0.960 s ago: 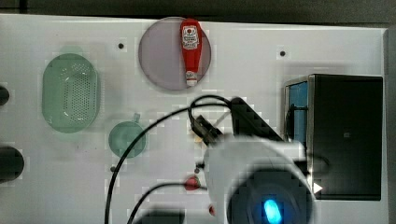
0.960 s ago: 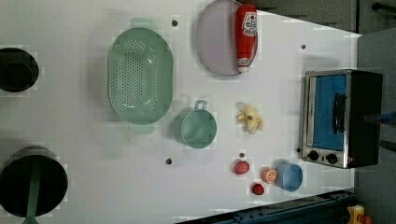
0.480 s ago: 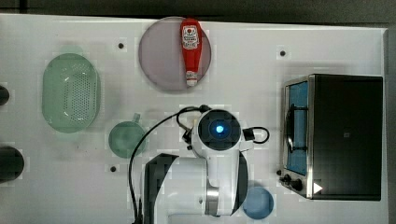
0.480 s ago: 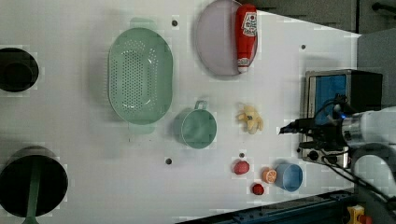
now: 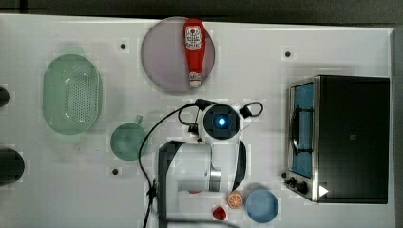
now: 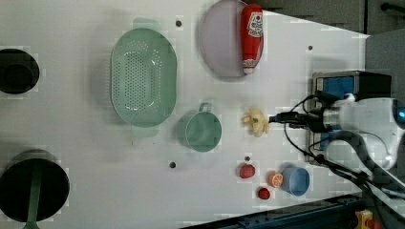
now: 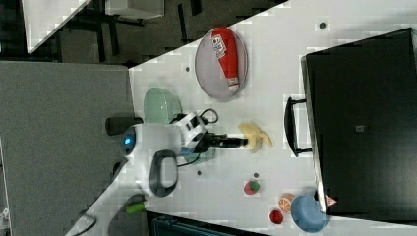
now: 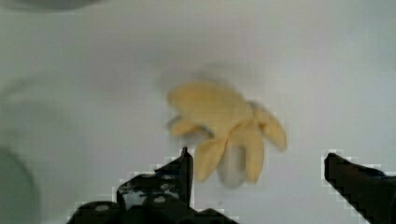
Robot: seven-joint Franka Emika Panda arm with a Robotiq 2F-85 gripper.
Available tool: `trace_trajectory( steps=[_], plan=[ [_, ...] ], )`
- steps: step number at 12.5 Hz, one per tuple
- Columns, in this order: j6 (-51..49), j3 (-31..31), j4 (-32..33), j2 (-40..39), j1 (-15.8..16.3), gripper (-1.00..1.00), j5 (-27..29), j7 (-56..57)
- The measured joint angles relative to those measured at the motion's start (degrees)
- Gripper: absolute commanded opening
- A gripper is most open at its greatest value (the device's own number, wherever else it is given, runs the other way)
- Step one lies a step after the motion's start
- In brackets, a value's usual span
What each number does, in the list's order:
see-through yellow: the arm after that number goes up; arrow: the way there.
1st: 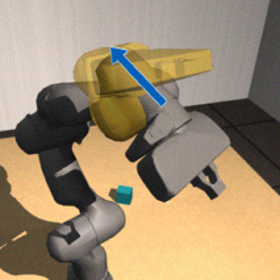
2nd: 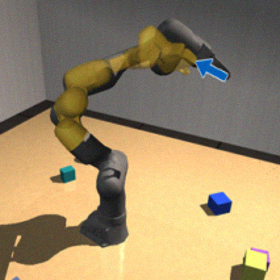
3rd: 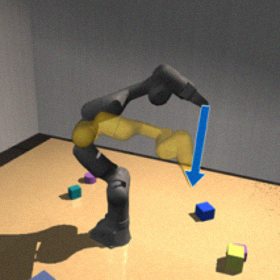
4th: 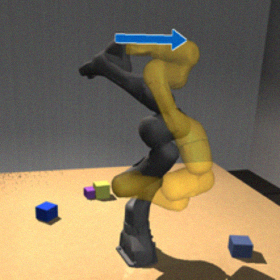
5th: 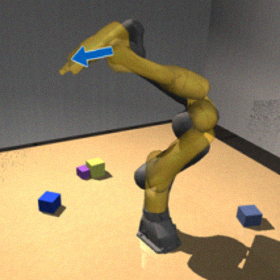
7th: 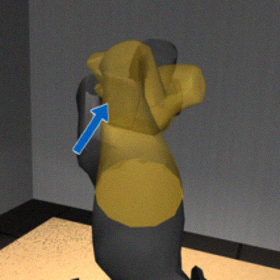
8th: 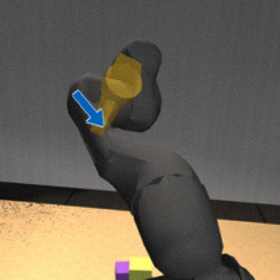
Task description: Pick Banana and place it in mug.
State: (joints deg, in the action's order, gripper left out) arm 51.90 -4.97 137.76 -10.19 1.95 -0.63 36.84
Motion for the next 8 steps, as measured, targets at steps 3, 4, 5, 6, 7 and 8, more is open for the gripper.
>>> trace_trajectory(
  steps=[3, 4, 5, 6, 7, 8],
  plan=[
    [3.8, 0.0, 0.9, -9.2, -0.9, 1.0, -0.2, 4.5],
    [6.4, -0.1, 1.2, -11.0, -0.9, 1.0, -0.3, 4.9],
    [10.5, -0.1, 1.9, -12.9, -0.6, 1.0, -1.1, 6.1],
    [12.4, -0.1, 1.8, -14.3, -0.3, 0.93, -0.8, 6.6],
    [12.4, 0.5, 1.8, -14.7, -0.2, 0.67, 0.1, 6.6],
    [12.3, 0.3, 1.6, -14.7, 0.6, 0.4, -0.2, 6.8]
  ],
)
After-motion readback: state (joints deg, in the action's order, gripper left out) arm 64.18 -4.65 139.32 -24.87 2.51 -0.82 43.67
